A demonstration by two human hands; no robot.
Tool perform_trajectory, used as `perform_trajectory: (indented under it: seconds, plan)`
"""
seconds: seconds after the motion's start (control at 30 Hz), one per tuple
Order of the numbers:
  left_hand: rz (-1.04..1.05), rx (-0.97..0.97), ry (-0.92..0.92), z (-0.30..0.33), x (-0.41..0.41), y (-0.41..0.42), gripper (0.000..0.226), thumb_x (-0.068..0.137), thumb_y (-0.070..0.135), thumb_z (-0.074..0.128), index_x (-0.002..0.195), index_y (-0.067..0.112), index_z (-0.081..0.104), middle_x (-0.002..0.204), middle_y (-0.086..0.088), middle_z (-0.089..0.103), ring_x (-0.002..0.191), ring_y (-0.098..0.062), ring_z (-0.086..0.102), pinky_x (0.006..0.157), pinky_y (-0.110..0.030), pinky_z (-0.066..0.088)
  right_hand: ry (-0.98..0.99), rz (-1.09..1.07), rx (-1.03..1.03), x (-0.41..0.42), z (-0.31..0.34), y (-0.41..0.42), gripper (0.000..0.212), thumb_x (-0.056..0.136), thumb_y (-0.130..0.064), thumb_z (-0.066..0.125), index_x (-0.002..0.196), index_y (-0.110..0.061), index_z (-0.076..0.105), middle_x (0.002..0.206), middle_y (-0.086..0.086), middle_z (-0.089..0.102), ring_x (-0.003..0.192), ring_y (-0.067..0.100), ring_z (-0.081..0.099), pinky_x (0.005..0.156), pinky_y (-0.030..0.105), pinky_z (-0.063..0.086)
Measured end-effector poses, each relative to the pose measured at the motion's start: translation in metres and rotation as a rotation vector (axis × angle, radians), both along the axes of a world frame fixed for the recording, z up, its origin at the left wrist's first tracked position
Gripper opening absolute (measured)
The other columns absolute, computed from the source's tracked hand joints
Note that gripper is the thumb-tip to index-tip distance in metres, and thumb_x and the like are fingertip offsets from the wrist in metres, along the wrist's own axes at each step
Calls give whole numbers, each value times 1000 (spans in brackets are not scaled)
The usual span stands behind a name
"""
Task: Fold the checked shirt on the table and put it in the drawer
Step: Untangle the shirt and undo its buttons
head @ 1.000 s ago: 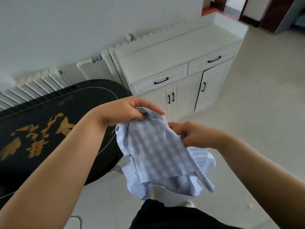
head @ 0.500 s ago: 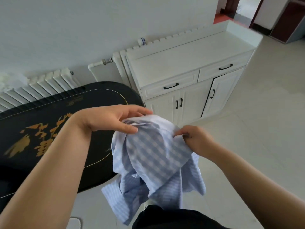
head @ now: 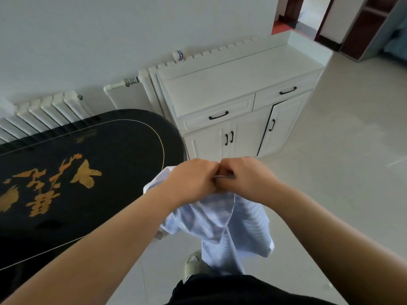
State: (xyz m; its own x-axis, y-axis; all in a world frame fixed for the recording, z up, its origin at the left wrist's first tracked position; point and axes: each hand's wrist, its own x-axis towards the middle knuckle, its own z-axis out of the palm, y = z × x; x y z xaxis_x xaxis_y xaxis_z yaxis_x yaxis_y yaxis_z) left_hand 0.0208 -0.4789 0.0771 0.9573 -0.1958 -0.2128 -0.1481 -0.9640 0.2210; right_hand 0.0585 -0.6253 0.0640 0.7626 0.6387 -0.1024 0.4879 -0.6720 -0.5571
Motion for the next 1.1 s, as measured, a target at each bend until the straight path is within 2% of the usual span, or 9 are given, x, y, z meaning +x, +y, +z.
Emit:
perform_trajectory:
  seconds: [0.1, 0.23, 0.37, 0.47, 0.53, 0.63, 0.7, 0.97, 1.1]
  plan:
    - [21, -160, 32, -5, 2, 9, 32, 82, 44, 65, 68, 22, 46, 69, -2, 56, 70, -25, 55, 60, -37, 42, 60, -2, -44, 14, -9, -25, 42, 84, -61, 56, 65, -26, 44, 62, -6, 51, 64, 18, 50, 61, 35, 40]
    - [65, -248, -133, -4, 5, 23, 24, 85, 32, 59, 72, 12, 54, 63, -4, 57, 63, -26, 54, 62, -46, 47, 105, -42, -240, 12, -25, -54, 45, 78, -70, 55, 70, -26, 54, 73, -4, 60, 72, 19, 56, 66, 32, 42]
    - [107, -253, -235, 4, 8, 26, 27, 79, 39, 42, 76, 16, 58, 66, 0, 60, 65, -20, 57, 64, -46, 48, 138, -53, -245, -8, -46, -62, 39, 88, -61, 50, 91, -23, 54, 88, -8, 59, 83, 20, 57, 74, 31, 46]
    - [136, -254, -285, 9, 7, 30, 23, 84, 40, 50, 78, 21, 61, 69, 3, 63, 67, -16, 58, 63, -42, 48, 148, -71, -165, -25, -64, -63, 44, 95, -53, 45, 114, -16, 57, 104, -15, 52, 83, 13, 50, 73, 26, 35]
    - [146, -273, -326, 12, 6, 34, 12, 87, 30, 57, 80, 23, 64, 71, 6, 64, 69, -14, 59, 64, -40, 49, 178, -108, -128, -34, -79, -65, 46, 97, -52, 42, 117, -14, 59, 115, -11, 57, 84, 13, 51, 73, 26, 37]
    - [178, -292, -375, 19, 3, 40, 8, 86, 20, 62, 83, 25, 68, 74, 8, 66, 73, -13, 60, 65, -36, 49, 267, -207, -58, -41, -98, -72, 39, 98, -48, 43, 109, -14, 60, 101, -5, 60, 84, 17, 57, 72, 28, 43]
    - [222, -319, -392, 21, 1, 45, 9, 85, 17, 65, 83, 24, 69, 74, 8, 67, 73, -11, 60, 66, -33, 49, 281, -237, -52, -41, -110, -77, 38, 98, -45, 44, 103, -11, 60, 90, -3, 58, 79, 17, 55, 66, 25, 39]
    - [357, -397, -446, 17, -4, 55, 3, 84, 24, 68, 82, 24, 70, 77, 7, 69, 77, -13, 62, 70, -35, 52, 372, -359, -98, -23, -139, -87, 37, 96, -47, 48, 82, -12, 48, 71, -3, 49, 70, 20, 49, 59, 28, 34]
    - [453, -431, -473, 17, -9, 73, 8, 83, 29, 66, 79, 23, 69, 77, 3, 68, 78, -19, 63, 72, -41, 53, 205, -512, -34, 4, -111, -95, 44, 87, -46, 63, 66, -10, 50, 65, 5, 47, 66, 24, 48, 55, 32, 29]
